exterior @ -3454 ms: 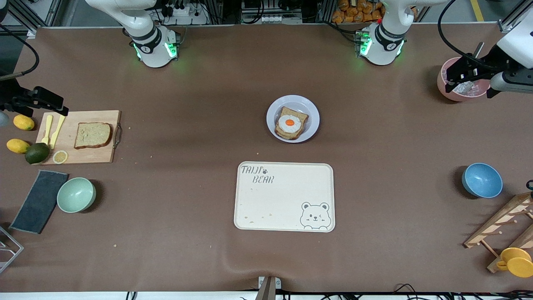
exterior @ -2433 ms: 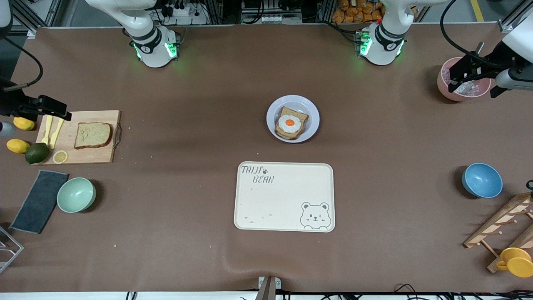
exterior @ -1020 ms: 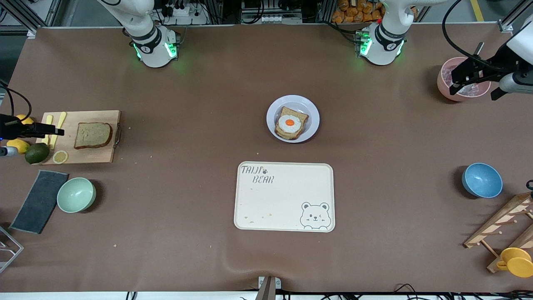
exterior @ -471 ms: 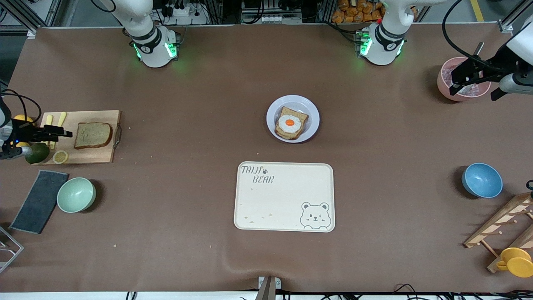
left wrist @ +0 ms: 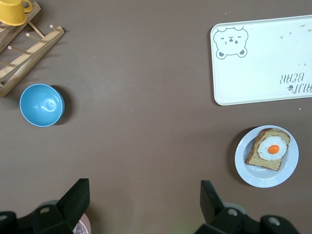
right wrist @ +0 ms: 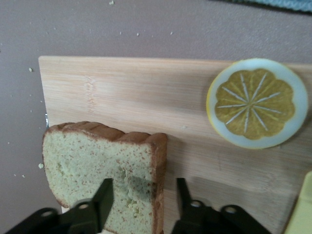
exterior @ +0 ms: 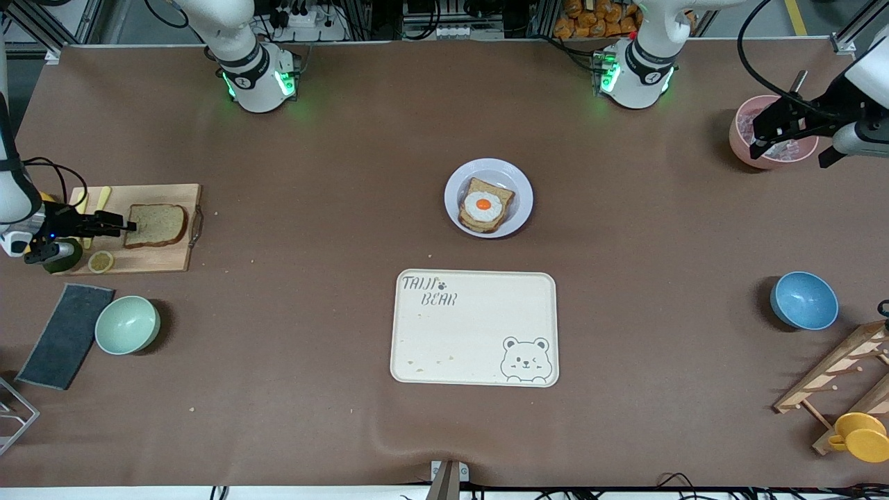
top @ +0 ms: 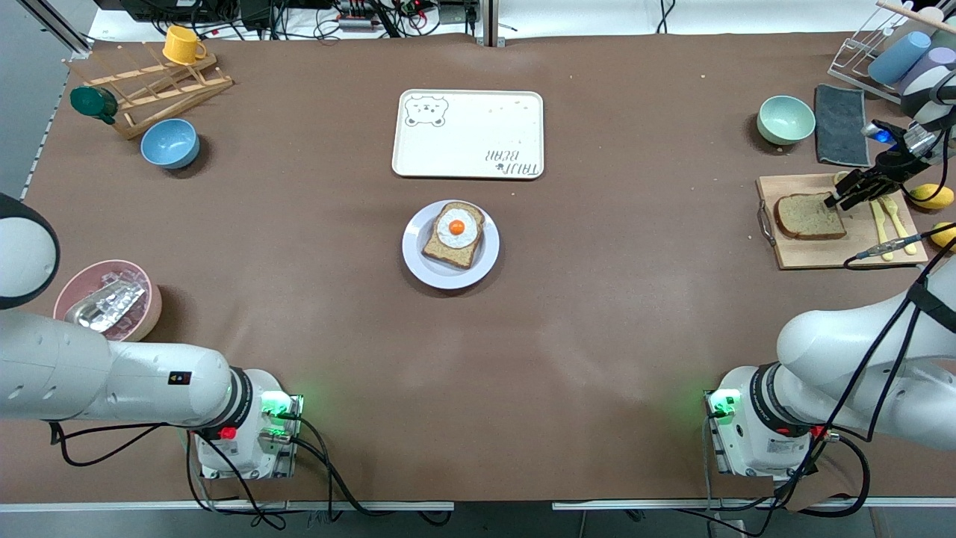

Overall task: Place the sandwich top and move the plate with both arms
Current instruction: 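Grasp the bread slice with the right gripper and lift it, then carry the bread slice with the right gripper to the white plate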

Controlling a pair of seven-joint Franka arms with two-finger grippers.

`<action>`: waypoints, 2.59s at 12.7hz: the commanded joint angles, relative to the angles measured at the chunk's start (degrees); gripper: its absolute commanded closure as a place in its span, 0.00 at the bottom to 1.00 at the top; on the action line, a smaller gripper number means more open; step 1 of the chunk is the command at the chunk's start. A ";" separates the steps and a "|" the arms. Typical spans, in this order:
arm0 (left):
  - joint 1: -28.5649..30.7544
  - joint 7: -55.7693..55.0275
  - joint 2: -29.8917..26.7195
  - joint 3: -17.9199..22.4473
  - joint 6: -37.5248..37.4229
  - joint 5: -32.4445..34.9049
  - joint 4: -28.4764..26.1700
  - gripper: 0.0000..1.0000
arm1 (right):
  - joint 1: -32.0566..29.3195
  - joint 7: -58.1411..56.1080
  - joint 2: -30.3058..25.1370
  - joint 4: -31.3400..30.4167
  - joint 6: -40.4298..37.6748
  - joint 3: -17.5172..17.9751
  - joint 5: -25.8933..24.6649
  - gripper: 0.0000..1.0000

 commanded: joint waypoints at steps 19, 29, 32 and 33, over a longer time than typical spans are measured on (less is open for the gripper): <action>0.39 0.13 -0.21 -0.35 0.36 -1.04 0.06 0.00 | 21.39 17.59 -11.44 5.85 -23.65 1.96 10.48 1.00; -0.14 0.05 -0.30 -0.97 0.27 -0.95 -0.02 0.00 | 43.64 35.01 -17.68 -2.56 -18.13 1.96 24.36 1.00; 0.13 0.05 -0.30 -0.97 0.19 -0.95 -0.11 0.00 | 49.88 36.59 -20.06 -8.81 -9.87 1.96 29.37 1.00; 0.13 -0.04 -0.30 -0.97 0.19 -1.04 -0.11 0.00 | 52.68 37.64 -20.15 -9.70 -7.15 1.96 31.48 1.00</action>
